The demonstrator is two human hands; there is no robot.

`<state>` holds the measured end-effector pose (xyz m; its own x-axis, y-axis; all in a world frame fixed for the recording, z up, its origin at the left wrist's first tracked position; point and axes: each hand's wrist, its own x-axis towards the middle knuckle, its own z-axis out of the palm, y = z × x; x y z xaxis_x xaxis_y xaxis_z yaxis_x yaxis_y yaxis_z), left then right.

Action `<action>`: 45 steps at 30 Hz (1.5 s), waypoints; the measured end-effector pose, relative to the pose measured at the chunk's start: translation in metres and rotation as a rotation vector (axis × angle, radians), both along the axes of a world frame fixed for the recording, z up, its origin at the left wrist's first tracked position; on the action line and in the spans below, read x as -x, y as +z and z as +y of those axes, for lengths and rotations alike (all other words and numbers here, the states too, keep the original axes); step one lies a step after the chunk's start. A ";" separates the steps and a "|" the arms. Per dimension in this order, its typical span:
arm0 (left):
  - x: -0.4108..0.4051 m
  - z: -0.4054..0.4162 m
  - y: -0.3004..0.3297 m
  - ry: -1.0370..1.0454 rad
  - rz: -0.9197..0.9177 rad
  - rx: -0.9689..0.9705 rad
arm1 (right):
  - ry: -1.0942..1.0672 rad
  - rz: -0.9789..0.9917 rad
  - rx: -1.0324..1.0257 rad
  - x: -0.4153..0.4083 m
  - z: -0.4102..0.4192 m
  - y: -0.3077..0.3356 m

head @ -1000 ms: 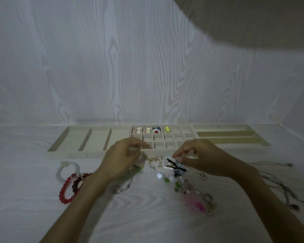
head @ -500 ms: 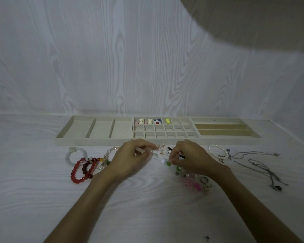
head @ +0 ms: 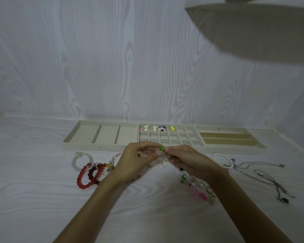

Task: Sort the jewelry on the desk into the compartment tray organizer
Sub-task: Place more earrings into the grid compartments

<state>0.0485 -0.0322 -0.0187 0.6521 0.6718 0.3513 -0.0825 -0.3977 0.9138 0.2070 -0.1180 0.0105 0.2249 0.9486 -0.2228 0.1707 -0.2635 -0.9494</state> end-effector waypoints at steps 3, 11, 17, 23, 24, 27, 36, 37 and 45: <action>0.002 0.001 0.001 0.023 -0.038 0.016 | -0.031 -0.018 -0.053 0.004 0.003 -0.001; -0.010 0.011 0.006 0.307 0.116 -0.375 | -0.117 -0.232 -0.176 -0.003 0.004 0.010; -0.050 0.034 0.033 0.356 0.293 -0.640 | -0.156 -0.457 -0.197 -0.033 0.023 0.027; -0.107 0.060 0.046 0.360 0.274 -0.536 | -0.157 -0.637 -0.209 -0.084 0.053 0.043; -0.117 0.065 0.044 0.342 0.266 -0.480 | -0.164 -0.648 -0.209 -0.093 0.057 0.042; -0.138 0.073 0.033 0.310 0.263 -0.381 | -0.270 -0.638 -0.254 -0.112 0.064 0.036; -0.167 0.087 0.010 0.211 0.394 -0.317 | -0.238 -0.660 -0.162 -0.150 0.086 0.012; -0.166 0.089 0.010 0.186 0.434 -0.334 | -0.225 -0.667 -0.155 -0.152 0.087 0.008; -0.128 0.097 0.047 -0.001 0.576 -0.352 | -0.211 -0.803 -0.082 -0.156 0.095 -0.019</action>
<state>0.1770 0.0644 0.0288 0.8014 0.5802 0.1452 0.3784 -0.6799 0.6282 0.3635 -0.0230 -0.0081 0.4604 0.8751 0.1490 0.7589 -0.3009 -0.5776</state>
